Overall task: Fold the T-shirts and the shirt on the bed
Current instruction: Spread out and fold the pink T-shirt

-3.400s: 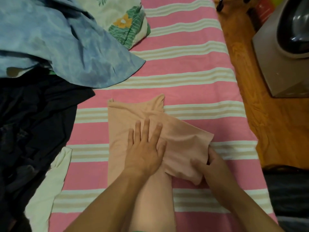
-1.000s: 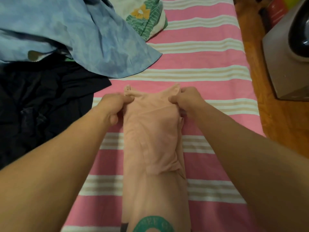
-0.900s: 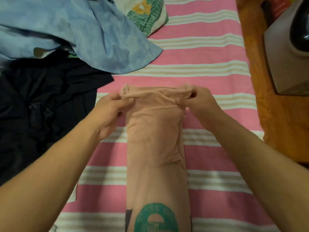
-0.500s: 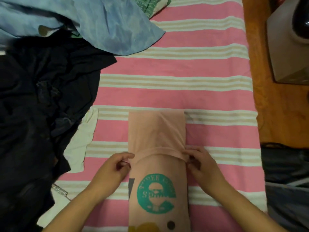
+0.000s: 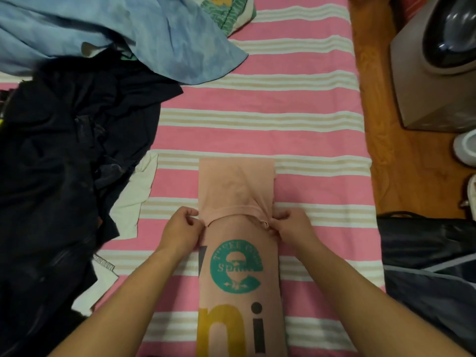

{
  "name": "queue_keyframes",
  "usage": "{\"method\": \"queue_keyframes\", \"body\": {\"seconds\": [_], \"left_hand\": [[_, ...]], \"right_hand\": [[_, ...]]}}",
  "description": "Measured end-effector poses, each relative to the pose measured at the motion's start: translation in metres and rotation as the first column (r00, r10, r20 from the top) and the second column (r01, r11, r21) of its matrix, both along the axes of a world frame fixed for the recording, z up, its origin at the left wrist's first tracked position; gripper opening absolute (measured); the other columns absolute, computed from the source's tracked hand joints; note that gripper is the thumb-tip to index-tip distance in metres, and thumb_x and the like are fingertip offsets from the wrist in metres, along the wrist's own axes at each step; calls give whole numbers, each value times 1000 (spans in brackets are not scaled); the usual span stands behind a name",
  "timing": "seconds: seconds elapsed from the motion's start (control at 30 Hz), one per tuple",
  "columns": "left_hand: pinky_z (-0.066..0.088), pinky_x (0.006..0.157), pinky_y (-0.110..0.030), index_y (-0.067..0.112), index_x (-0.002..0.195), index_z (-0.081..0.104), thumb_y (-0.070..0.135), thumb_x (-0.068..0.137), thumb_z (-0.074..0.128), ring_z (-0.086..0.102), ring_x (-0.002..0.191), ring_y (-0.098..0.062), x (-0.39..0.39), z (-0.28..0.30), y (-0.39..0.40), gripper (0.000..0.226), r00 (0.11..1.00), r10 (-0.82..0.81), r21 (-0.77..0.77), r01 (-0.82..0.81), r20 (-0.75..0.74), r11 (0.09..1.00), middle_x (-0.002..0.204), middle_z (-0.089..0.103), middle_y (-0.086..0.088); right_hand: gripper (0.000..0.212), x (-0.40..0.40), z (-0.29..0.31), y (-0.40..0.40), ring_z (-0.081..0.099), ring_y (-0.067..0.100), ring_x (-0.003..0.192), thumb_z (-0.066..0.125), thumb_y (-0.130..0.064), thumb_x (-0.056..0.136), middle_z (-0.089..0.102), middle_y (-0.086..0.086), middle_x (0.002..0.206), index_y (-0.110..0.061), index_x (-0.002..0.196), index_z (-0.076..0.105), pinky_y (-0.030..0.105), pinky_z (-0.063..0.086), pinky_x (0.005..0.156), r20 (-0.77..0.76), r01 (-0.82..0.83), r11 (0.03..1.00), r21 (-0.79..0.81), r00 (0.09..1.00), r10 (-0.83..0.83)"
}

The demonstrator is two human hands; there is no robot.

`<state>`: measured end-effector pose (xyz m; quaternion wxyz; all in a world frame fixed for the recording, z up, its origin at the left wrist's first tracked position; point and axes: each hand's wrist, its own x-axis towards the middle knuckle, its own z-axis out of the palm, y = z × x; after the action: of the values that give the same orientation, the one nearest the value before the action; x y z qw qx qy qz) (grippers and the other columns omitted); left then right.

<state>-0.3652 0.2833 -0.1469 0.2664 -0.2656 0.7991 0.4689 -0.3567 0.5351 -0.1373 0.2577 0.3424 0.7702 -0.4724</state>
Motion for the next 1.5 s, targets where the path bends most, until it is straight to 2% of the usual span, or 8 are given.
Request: {"method": "queue_keyframes", "body": {"seconds": [0.2, 0.43, 0.57, 0.77, 0.87, 1.0, 1.17, 1.5], "left_hand": [[52, 73, -36, 18, 109, 54, 24, 92, 66, 60, 85, -23, 112, 18, -9, 22, 906, -399, -358, 328, -144, 874, 99, 57, 0], [48, 103, -43, 18, 129, 58, 57, 82, 67, 57, 121, -32, 250, 12, -1, 62, 190, -980, -518, 834, -53, 190, 130, 60, -10], [17, 122, -55, 13, 156, 27, 41, 94, 53, 24, 149, -43, 266, -22, 6, 73, 69, -977, -508, 860, 200, -43, 162, 30, -20], [51, 101, -51, 9, 124, 67, 16, 82, 55, 63, 117, -40, 265, -20, -10, 44, -70, -998, -661, 749, -11, -45, 125, 67, -18], [44, 102, -32, 23, 112, 73, 17, 83, 57, 68, 104, -22, 262, 5, -23, 34, 18, -990, -533, 841, -143, 92, 115, 72, 0], [45, 104, -24, 41, 119, 63, 5, 85, 59, 60, 117, -12, 253, 51, -26, 49, 370, -921, -59, 924, -120, 378, 127, 64, 15], [58, 89, -40, 23, 108, 70, 19, 89, 71, 70, 98, -25, 189, 74, -16, 20, 959, -283, 240, 277, -10, 930, 102, 74, -5], [61, 81, -48, 18, 99, 63, 6, 91, 58, 69, 89, -30, 152, -7, 0, 15, 980, 176, 23, -179, 89, 984, 98, 72, -11]], "right_hand": [[10, 51, 24, 8, 52, 19, 66, 53, -7, 91, 54, -1, 80, -13, 83, 54, 31, 36, 53, -197, -274, 778, 565, 871, 450], [35, 219, 8, 7, 57, 30, 104, 62, -29, 84, 59, 8, 112, -14, 115, 59, 40, 54, 87, -151, -780, 55, 623, -51, 987], [77, 262, -26, 11, 48, 34, 128, 67, -49, 84, 52, 13, 140, -8, 146, 48, 47, 46, 108, 16, -781, -22, 624, -16, 1000], [50, 275, -19, -5, 61, 34, 120, 44, -21, 89, 64, 16, 132, -6, 133, 63, 45, 49, 104, -6, -712, 32, 701, 39, 999], [38, 265, 20, -5, 70, 19, 102, 81, -20, 72, 73, 2, 113, -18, 109, 74, 30, 56, 89, -30, -805, 113, 582, 118, 993], [27, 260, 67, -5, 64, 18, 103, 50, -14, 89, 67, -4, 115, -24, 109, 65, 29, 50, 87, 14, -926, 359, 117, 363, 932], [27, 205, 71, 0, 57, 7, 79, 58, -11, 93, 61, -13, 85, -36, 85, 55, 23, 44, 68, -57, -580, 807, 115, 807, 588], [14, 147, 2, -22, 58, 12, 86, 56, -23, 99, 58, -10, 97, -24, 112, 53, 31, 48, 67, -81, 37, 993, 112, 996, -28]]}}
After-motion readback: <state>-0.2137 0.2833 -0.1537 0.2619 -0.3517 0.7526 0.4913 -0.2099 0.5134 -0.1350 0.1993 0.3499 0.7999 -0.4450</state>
